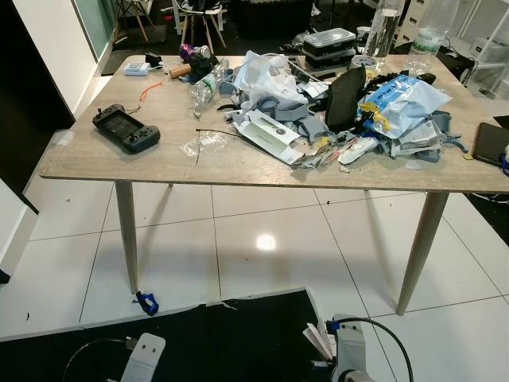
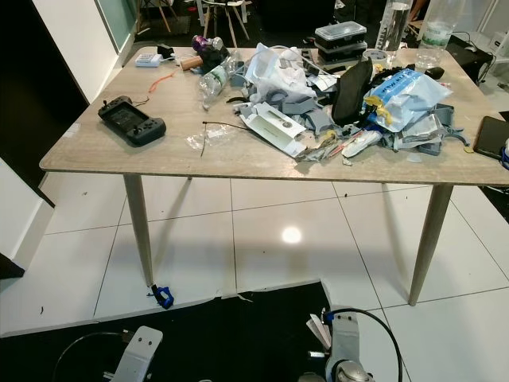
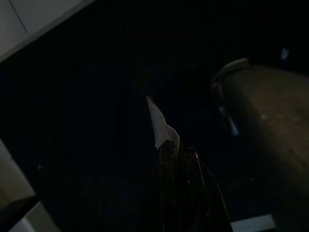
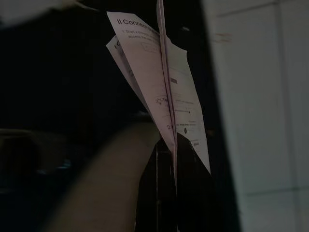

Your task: Picking trash to rubbish bin

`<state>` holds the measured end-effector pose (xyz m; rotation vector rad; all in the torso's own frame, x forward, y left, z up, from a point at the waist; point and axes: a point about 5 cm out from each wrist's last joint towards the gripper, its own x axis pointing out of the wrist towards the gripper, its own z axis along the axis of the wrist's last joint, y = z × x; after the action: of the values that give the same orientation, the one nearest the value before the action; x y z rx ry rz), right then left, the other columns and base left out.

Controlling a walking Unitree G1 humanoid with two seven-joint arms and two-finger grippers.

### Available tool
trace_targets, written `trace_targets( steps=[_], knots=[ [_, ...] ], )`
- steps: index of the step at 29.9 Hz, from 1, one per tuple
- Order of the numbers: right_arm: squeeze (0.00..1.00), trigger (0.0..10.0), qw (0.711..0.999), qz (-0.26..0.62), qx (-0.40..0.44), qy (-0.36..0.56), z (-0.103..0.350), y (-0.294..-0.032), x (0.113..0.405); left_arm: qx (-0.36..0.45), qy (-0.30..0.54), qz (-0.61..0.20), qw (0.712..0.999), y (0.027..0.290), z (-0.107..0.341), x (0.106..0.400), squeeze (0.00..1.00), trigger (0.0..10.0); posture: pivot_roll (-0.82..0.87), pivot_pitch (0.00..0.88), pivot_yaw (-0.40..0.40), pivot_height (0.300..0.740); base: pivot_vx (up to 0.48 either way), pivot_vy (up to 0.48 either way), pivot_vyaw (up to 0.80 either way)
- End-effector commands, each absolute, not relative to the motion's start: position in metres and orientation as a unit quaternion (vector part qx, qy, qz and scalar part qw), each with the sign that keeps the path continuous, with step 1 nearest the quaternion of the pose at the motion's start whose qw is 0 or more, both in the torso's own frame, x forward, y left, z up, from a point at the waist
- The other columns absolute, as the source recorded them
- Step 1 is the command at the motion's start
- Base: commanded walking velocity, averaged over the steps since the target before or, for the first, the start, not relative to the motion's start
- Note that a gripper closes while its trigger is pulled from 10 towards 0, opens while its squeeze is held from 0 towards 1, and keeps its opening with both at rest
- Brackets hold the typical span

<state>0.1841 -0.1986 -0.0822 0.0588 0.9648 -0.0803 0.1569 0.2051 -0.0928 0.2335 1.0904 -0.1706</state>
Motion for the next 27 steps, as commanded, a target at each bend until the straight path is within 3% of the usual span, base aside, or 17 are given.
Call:
trace_targets(
  steps=[1, 5, 20, 27],
  knots=[
    [0.00, 10.0, 0.874, -0.048, 0.026, 0.482, -0.086, -0.209, 0.173, 0.117, 0.541, -0.085, 0.828, 0.205, -0.100, 0.140, 0.00, 10.0, -0.03, 0.098, 0.042, 0.740, -0.319, 0.000, 0.00],
    [0.00, 10.0, 0.862, -0.064, 0.000, 0.502, -0.089, -0.227, 0.158, 0.132, 0.549, -0.093, 0.820, 0.206, -0.101, 0.135, 0.00, 10.0, -0.02, 0.088, 0.039, 0.740, -0.326, 0.000, 0.00],
    [0.00, 10.0, 0.832, -0.044, -0.035, 0.551, -0.104, -0.208, 0.127, 0.152, 0.550, -0.108, 0.814, 0.206, -0.102, 0.132, 0.00, 10.0, -0.02, 0.083, 0.042, 0.740, -0.332, 0.000, 0.00],
    [0.00, 10.0, 0.827, -0.046, -0.046, 0.559, -0.104, -0.221, 0.119, 0.156, 0.553, -0.115, 0.810, 0.205, -0.103, 0.130, 0.00, 10.0, -0.01, 0.090, 0.049, 0.740, -0.330, 0.000, 0.00]
  ],
)
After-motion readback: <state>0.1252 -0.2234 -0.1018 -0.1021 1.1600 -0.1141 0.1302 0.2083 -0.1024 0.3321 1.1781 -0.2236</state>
